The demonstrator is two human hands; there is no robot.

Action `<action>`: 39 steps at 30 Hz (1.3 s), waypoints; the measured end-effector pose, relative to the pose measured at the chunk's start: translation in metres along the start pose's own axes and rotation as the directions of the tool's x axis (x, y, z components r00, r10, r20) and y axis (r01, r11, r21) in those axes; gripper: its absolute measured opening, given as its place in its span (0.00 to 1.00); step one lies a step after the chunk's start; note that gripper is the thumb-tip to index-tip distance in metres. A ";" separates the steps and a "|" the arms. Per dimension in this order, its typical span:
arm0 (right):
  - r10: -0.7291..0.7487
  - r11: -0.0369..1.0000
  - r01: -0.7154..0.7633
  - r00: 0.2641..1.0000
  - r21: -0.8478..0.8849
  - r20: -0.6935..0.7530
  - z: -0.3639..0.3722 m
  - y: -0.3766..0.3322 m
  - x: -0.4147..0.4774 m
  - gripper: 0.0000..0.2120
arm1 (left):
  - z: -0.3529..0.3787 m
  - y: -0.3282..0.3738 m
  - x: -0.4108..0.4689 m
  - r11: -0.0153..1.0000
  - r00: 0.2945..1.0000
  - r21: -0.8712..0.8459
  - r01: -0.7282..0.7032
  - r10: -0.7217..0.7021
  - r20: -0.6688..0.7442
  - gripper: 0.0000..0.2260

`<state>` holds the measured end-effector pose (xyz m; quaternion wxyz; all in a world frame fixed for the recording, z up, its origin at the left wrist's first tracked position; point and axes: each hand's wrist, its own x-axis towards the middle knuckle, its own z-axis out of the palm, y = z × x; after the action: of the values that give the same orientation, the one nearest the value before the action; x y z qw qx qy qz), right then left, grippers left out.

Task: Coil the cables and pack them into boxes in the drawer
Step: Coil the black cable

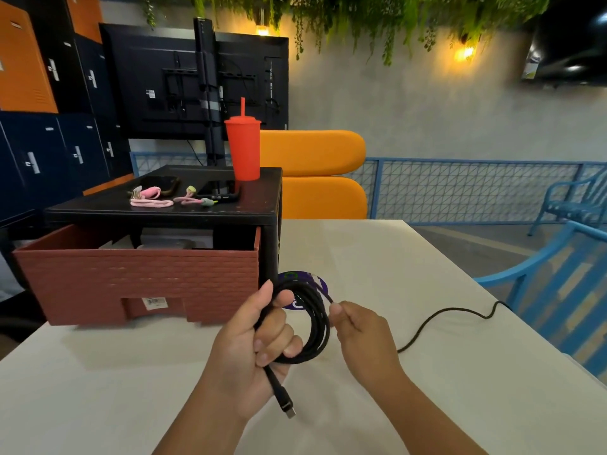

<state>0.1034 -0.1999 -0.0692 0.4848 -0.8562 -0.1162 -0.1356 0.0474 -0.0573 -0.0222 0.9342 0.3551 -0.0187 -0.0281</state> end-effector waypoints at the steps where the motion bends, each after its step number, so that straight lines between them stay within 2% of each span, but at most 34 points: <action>1: 0.009 1.000 -0.009 1.000 0.008 -0.022 0.001 -0.003 -0.001 0.19 | 0.001 0.000 -0.001 1.000 1.000 0.006 0.009 -0.009 0.011 0.15; 5: 0.003 0.998 0.004 0.993 0.057 -0.117 -0.004 -0.012 -0.003 0.20 | 0.004 0.002 -0.004 1.000 0.999 0.017 -0.003 0.002 0.037 0.15; 7: -0.047 0.999 0.045 0.995 -0.028 -0.091 -0.005 -0.013 -0.003 0.21 | 0.002 0.006 -0.003 0.999 0.998 0.002 -0.045 0.045 0.032 0.15; 10: -0.113 0.973 0.125 0.991 -0.192 0.070 0.000 -0.016 -0.008 0.22 | -0.003 0.011 0.001 0.993 0.993 -0.020 -0.114 0.114 -0.016 0.14; 16: -0.079 0.930 0.199 0.929 -0.308 0.362 0.010 -0.028 -0.016 0.19 | -0.004 0.012 0.002 0.966 0.961 -0.009 -0.258 0.256 -0.101 0.15; 21: -0.133 0.857 0.342 0.870 -0.387 0.475 0.006 -0.032 -0.018 0.14 | 0.000 0.001 0.002 0.901 0.926 0.284 -0.329 0.367 -0.090 0.13; 23: -0.164 0.829 0.392 0.853 -0.400 0.496 0.004 -0.033 -0.020 0.12 | 0.002 -0.004 0.003 0.846 0.923 0.426 -0.320 0.380 -0.063 0.12; 27: -0.226 0.779 0.478 0.818 -0.406 0.529 0.003 -0.036 -0.025 0.12 | -0.004 -0.015 0.006 0.670 0.895 0.666 -0.329 0.445 -0.006 0.13; 31: -0.318 0.713 0.574 0.777 -0.402 0.543 -0.001 -0.042 -0.024 0.13 | -0.017 -0.018 0.010 0.551 0.891 0.778 -0.302 0.454 0.025 0.13; 35: -0.461 0.629 0.664 0.738 -0.405 0.493 -0.003 -0.039 -0.022 0.22 | -0.018 -0.019 0.010 0.397 0.897 0.858 -0.325 0.416 0.148 0.13; 39: -0.541 0.609 0.652 0.758 -0.452 0.364 -0.004 -0.031 -0.020 0.13 | -0.018 -0.021 0.010 0.282 0.890 0.895 -0.345 0.401 0.217 0.13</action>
<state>0.0739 -0.1889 -0.0498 0.1284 -0.8778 -0.3972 -0.2350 0.0580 -0.0615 -0.0496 0.5585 0.7962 -0.0896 0.2147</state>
